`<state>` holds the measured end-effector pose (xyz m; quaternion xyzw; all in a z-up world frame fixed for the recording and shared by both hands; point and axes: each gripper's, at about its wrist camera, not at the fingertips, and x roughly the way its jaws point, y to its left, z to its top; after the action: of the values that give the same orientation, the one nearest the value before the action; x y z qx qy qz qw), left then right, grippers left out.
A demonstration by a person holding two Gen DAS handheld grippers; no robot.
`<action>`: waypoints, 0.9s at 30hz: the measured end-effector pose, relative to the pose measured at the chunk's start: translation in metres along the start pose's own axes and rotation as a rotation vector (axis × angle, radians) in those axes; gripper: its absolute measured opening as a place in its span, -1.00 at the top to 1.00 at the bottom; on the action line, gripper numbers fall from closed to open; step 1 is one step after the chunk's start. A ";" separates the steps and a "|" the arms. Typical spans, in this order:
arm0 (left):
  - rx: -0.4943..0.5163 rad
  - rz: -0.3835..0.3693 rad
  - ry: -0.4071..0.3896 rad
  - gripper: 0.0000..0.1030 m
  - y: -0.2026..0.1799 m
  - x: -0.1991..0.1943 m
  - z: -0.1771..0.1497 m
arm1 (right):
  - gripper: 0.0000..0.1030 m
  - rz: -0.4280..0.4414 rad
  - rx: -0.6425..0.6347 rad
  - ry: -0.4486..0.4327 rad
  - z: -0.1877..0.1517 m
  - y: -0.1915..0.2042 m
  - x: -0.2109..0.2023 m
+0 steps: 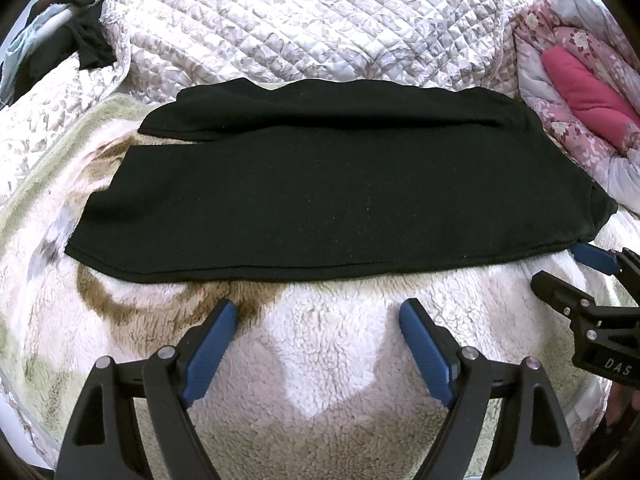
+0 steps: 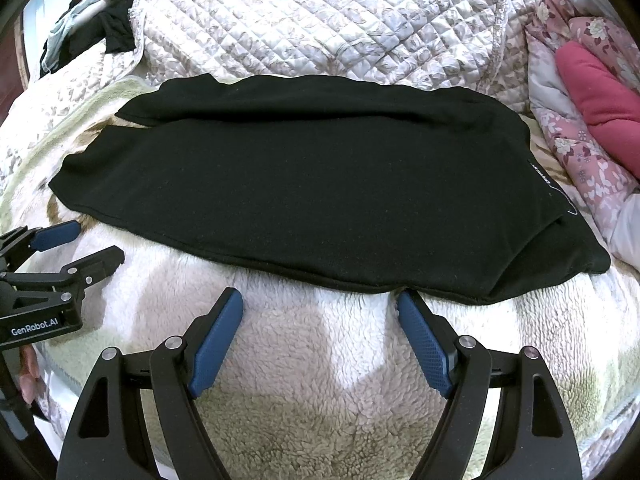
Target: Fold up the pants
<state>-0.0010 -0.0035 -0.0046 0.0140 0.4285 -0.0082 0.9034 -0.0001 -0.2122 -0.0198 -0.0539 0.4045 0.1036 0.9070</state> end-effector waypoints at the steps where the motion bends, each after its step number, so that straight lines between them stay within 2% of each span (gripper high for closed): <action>1: -0.001 -0.001 0.000 -0.66 0.000 0.000 0.000 | -0.54 0.000 0.000 0.000 0.000 0.000 0.000; 27: 0.005 -0.004 0.002 -0.66 -0.001 -0.002 0.001 | -0.54 0.000 -0.001 0.001 0.000 0.000 0.000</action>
<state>-0.0013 -0.0045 -0.0024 0.0155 0.4293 -0.0108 0.9030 0.0000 -0.2120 -0.0198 -0.0546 0.4050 0.1039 0.9067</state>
